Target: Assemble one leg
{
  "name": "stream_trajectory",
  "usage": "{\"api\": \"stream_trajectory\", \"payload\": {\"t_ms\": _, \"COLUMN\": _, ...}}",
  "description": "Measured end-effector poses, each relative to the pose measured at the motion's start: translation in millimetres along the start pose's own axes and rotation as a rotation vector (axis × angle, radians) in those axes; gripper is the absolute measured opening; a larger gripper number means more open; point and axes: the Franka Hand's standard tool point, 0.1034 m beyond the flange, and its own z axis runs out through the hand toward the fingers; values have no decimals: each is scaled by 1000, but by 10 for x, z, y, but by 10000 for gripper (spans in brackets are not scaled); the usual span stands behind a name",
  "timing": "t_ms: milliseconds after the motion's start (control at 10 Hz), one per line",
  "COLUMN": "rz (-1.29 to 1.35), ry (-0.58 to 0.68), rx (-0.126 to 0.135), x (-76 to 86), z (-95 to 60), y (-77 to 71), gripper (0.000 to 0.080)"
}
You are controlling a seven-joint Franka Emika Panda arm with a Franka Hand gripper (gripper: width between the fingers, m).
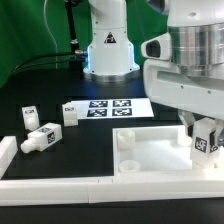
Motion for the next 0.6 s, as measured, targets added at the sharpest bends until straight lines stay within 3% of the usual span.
{"api": "stream_trajectory", "payload": {"t_ms": 100, "rz": 98, "ry": -19, "rx": 5, "x": 10, "z": 0, "y": 5, "gripper": 294}}
{"api": "stream_trajectory", "payload": {"t_ms": 400, "rz": 68, "ry": -20, "rx": 7, "x": 10, "z": 1, "y": 4, "gripper": 294}}
{"api": "stream_trajectory", "payload": {"t_ms": 500, "rz": 59, "ry": -19, "rx": 9, "x": 10, "z": 0, "y": 0, "gripper": 469}}
{"api": "stream_trajectory", "payload": {"t_ms": 600, "rz": -173, "ry": 0, "rx": 38, "x": 48, "z": 4, "y": -19, "gripper": 586}}
